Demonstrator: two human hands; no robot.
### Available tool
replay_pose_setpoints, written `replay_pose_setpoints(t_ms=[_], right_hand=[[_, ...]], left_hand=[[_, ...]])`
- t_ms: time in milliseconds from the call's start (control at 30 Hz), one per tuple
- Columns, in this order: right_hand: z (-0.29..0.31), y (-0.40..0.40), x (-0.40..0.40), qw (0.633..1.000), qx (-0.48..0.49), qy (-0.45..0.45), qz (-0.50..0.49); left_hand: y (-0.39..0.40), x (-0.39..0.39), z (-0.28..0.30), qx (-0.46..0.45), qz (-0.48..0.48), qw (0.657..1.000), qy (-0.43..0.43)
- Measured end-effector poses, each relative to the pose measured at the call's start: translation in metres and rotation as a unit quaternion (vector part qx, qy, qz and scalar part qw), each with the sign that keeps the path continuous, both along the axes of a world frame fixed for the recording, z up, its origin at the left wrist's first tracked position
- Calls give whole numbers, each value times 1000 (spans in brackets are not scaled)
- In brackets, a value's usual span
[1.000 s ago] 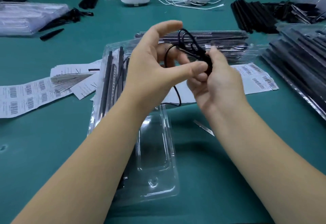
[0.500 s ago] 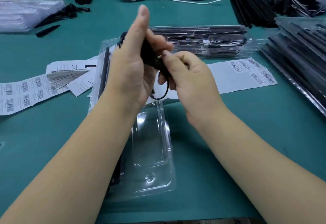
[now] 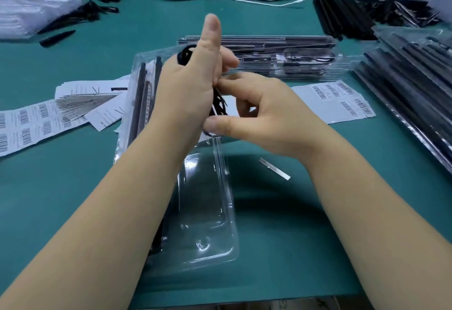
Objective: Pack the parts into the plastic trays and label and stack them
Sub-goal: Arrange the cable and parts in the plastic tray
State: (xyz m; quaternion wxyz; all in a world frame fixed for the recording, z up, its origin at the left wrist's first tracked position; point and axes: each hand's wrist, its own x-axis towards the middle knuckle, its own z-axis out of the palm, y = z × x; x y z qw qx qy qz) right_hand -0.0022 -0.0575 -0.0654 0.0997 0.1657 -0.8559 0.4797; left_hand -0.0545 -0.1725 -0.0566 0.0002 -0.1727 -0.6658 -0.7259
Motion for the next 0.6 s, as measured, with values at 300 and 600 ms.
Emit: replay_pose_setpoints(t_ms=[300, 600], right_hand=[[-4, 9, -11, 979, -204, -13, -19], [-12, 8, -16, 951, -284, -80, -93]], left_hand=[[-13, -7, 2, -100, -243, 960, 92], [-28, -7, 5, -669, -19, 736, 100]])
